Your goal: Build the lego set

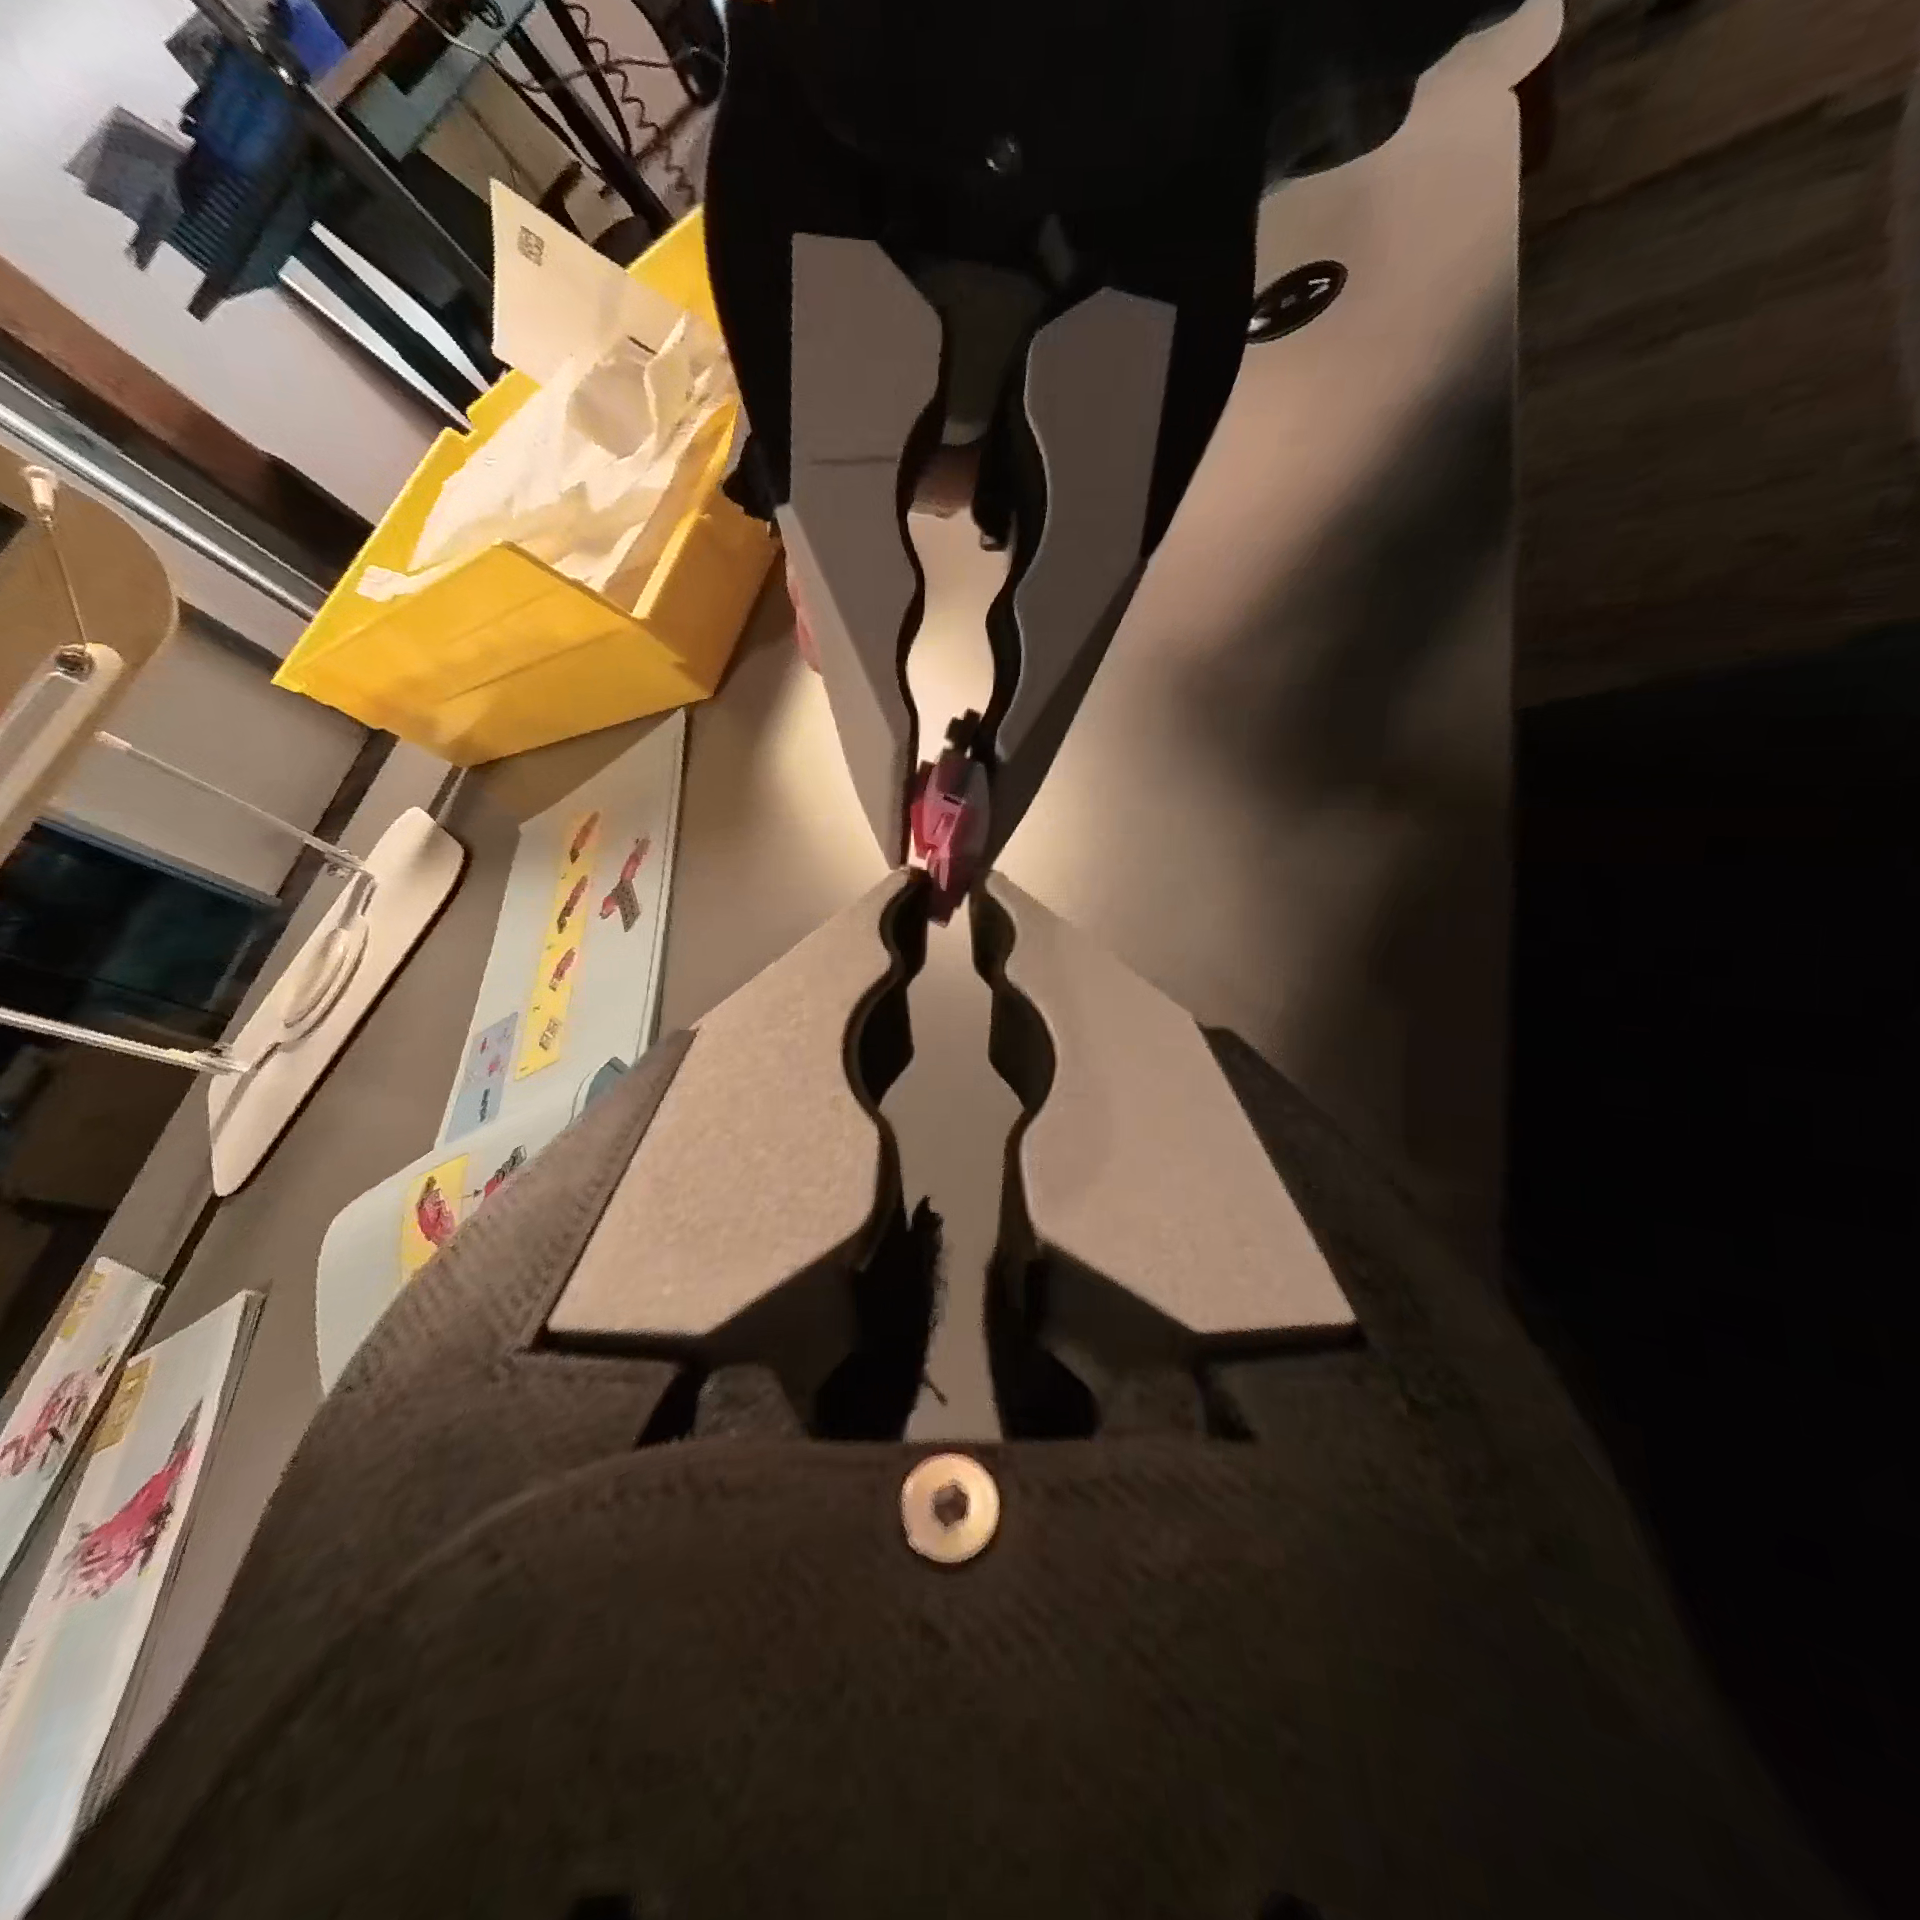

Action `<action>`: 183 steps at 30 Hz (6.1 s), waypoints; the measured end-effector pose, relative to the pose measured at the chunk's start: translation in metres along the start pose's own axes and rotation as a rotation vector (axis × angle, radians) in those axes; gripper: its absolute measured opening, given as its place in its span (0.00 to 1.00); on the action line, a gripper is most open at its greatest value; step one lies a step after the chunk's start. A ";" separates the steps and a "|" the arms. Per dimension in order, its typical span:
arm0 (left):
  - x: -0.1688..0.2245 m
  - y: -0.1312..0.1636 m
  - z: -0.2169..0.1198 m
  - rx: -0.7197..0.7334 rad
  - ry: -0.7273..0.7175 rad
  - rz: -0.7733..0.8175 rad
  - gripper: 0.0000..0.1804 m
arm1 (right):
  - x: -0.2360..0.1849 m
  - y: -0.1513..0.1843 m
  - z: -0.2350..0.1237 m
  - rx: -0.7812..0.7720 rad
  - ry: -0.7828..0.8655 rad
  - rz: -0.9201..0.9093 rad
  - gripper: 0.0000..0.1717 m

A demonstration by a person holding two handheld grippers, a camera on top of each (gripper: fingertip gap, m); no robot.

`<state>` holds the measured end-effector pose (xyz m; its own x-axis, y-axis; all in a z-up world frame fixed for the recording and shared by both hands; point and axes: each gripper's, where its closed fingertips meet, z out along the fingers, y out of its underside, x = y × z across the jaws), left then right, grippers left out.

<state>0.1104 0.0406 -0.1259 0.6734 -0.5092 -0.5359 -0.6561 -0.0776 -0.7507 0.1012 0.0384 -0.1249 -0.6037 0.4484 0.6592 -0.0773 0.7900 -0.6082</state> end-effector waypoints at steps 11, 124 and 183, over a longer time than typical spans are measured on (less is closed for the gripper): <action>-0.011 -0.004 -0.007 0.077 -0.050 -0.090 0.03 | 0.014 -0.007 0.000 -0.006 0.082 -0.006 0.06; 0.025 0.056 0.003 -0.211 0.375 -0.568 0.23 | 0.108 0.086 -0.075 0.098 0.834 0.330 0.15; -0.035 0.105 -0.002 -0.668 0.301 -0.359 0.21 | 0.104 0.087 -0.067 0.105 0.765 0.395 0.09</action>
<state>0.0178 0.0483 -0.1852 0.8233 -0.5572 -0.1079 -0.5462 -0.7263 -0.4174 0.0842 0.1819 -0.0797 0.0946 0.8696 0.4845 -0.0700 0.4913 -0.8682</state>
